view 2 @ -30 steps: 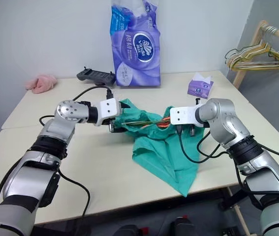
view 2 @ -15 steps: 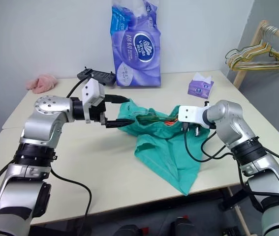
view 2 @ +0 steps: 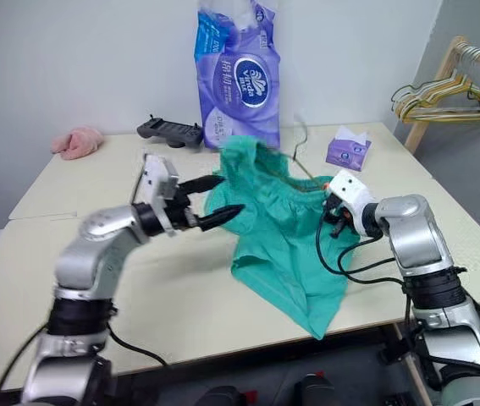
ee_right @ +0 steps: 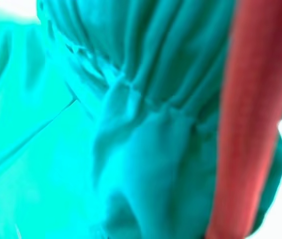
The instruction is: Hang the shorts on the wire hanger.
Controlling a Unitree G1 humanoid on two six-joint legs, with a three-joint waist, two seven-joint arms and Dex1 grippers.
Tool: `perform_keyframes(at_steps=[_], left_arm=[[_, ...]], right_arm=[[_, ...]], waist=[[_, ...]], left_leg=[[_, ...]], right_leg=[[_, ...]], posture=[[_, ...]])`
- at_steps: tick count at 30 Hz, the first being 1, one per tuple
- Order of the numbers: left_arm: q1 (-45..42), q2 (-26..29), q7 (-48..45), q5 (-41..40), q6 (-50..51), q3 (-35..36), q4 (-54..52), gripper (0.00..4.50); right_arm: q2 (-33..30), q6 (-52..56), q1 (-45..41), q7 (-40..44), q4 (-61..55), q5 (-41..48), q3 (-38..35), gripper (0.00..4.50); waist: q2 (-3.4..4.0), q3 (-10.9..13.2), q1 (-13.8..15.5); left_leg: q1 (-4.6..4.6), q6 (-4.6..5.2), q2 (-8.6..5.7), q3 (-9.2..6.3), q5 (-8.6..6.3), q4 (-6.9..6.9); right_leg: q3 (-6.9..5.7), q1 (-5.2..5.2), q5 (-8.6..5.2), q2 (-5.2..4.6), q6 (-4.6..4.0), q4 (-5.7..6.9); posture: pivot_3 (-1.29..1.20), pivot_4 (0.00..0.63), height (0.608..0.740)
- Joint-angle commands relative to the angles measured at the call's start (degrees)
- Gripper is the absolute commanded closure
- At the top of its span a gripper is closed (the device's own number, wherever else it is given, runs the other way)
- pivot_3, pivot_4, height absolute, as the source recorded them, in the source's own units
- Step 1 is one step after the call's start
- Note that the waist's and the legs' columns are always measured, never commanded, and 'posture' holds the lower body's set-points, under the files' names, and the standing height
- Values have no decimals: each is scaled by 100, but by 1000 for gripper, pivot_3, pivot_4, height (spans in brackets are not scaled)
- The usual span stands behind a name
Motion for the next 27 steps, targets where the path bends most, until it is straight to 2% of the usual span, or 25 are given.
perform_keyframes(at_steps=[1, 5, 10, 21, 27], left_arm=[[-75, -398, 552, -161, 20, -105, -603, 16], [-164, -747, 843, -161, -49, -255, -660, 16], [-293, -1009, 1068, -117, -245, -395, -609, 16], [-60, -1020, 761, -558, 12, -819, -894, 16], [-269, -1490, 686, -655, 0, -1277, -734, 16]], right_arm=[[249, 626, 73, -685, -505, 338, -730, 4500], [349, 887, 255, -1348, -611, 392, -1066, 4500], [545, 1196, 441, -2277, -674, 456, -1859, 4500], [118, 1122, 1144, -3941, -560, 169, -3488, 4500], [73, 809, 1233, -4910, -455, -22, -4258, 4500]], waist=[[1, -1, 13], [18, -11, 4], [21, -13, -2], [57, -34, -44], [112, -68, -114]], left_leg=[[0, -1, -1, -1, 0, 0], [1, -1, -2, 4, 0, -2], [1, 0, -5, 6, 0, -2], [0, 1, -7, 15, 0, -4], [-3, 2, 13, 21, -1, -14]], right_leg=[[-1, 0, 0, 0, 0, 0], [4, 0, 0, 0, -1, -2], [5, 3, 0, 2, 0, -4], [15, 7, -2, 17, 4, -12], [23, 37, -4, 67, 7, -61]], posture=[[12, 35, 740], [-6, 34, 740], [-24, 31, 740], [-58, 18, 740], [-94, 6, 740]])
